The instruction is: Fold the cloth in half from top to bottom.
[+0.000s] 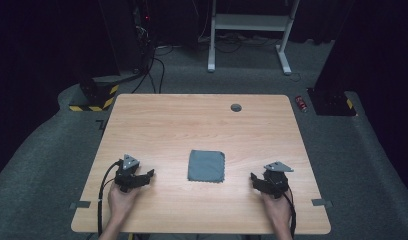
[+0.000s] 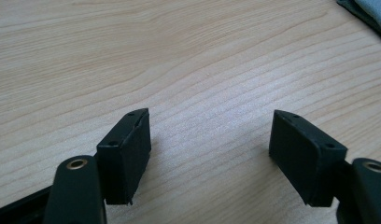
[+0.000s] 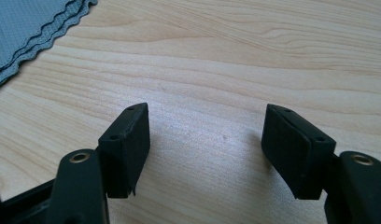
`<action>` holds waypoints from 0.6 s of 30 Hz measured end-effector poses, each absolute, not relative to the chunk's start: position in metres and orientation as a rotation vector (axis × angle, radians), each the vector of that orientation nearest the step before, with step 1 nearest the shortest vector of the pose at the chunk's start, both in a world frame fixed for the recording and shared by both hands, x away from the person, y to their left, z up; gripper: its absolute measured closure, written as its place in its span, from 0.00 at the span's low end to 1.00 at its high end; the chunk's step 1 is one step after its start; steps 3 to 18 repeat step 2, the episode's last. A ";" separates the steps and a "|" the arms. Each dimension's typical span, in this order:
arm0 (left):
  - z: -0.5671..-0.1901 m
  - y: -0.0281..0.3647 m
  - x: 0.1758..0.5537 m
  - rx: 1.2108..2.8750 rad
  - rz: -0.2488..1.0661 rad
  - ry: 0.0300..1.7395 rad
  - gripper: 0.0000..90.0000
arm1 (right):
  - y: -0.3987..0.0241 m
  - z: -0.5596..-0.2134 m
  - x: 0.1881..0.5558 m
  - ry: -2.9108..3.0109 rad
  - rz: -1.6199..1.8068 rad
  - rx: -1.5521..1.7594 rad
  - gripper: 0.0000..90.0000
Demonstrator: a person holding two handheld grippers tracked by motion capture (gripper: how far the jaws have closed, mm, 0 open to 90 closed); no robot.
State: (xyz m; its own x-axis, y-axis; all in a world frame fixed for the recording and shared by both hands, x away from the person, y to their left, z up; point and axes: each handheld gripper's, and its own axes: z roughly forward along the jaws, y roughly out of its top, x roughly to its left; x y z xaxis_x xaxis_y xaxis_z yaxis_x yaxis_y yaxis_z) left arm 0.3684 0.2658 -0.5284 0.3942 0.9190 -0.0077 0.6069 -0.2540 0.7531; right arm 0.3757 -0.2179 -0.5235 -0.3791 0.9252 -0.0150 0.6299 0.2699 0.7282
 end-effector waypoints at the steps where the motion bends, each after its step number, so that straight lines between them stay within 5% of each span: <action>1: -0.528 0.266 0.368 1.970 0.582 1.303 0.33 | -0.218 -0.523 0.376 2.105 0.897 1.403 0.36; 18: -0.528 0.266 0.368 1.969 0.582 1.303 0.33 | -0.218 -0.523 0.376 2.105 0.897 1.403 0.36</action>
